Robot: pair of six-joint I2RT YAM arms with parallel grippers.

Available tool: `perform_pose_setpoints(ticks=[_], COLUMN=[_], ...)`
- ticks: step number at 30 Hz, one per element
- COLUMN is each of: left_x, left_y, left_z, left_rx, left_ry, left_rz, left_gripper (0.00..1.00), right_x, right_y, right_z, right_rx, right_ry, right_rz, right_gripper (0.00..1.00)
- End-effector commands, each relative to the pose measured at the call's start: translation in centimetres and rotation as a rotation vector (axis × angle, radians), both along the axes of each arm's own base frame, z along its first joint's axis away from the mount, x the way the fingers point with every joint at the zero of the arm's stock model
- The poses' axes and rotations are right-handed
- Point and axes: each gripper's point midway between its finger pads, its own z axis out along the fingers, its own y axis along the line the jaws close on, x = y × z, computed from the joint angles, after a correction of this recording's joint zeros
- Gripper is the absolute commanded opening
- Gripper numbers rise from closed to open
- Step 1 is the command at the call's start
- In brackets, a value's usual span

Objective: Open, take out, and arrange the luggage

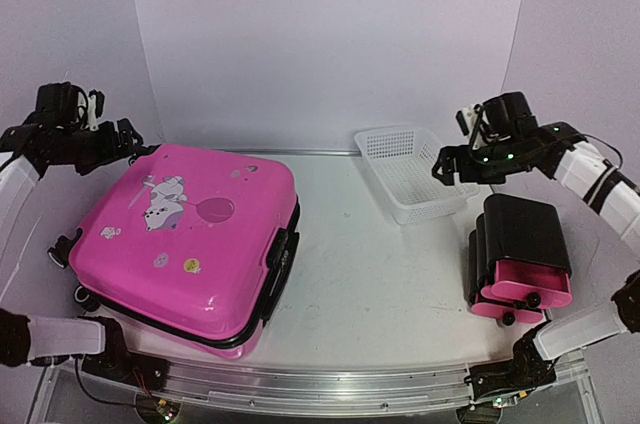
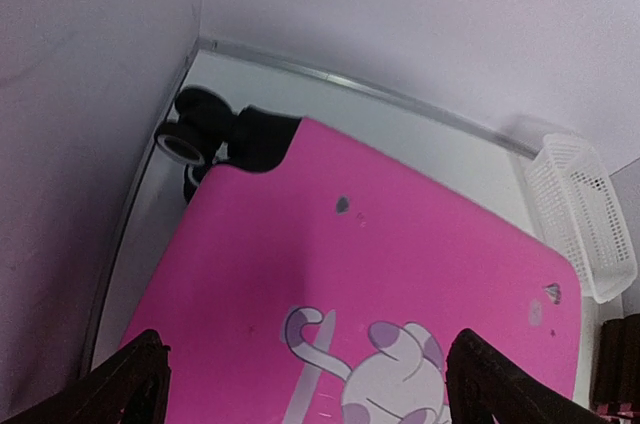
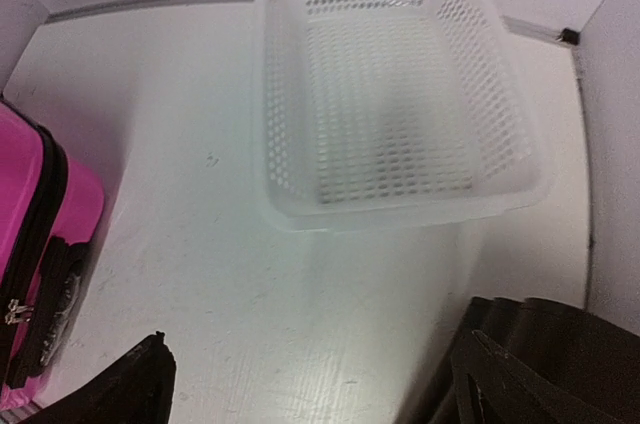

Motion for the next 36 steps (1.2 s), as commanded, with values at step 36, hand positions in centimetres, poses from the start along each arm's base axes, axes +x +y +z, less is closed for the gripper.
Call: perform_pose_setpoints(ticks=[36], left_x=[26.0], left_y=[-21.2], left_z=[-8.6], left_rx=[-0.501], left_ry=[0.293], left_rz=[-0.545], left_gripper=[0.90], right_x=[-3.8], right_y=[17.5], right_z=[-6.5], right_rx=[0.301], right_ry=[0.272], right_rz=[0.221], right_gripper=[0.98])
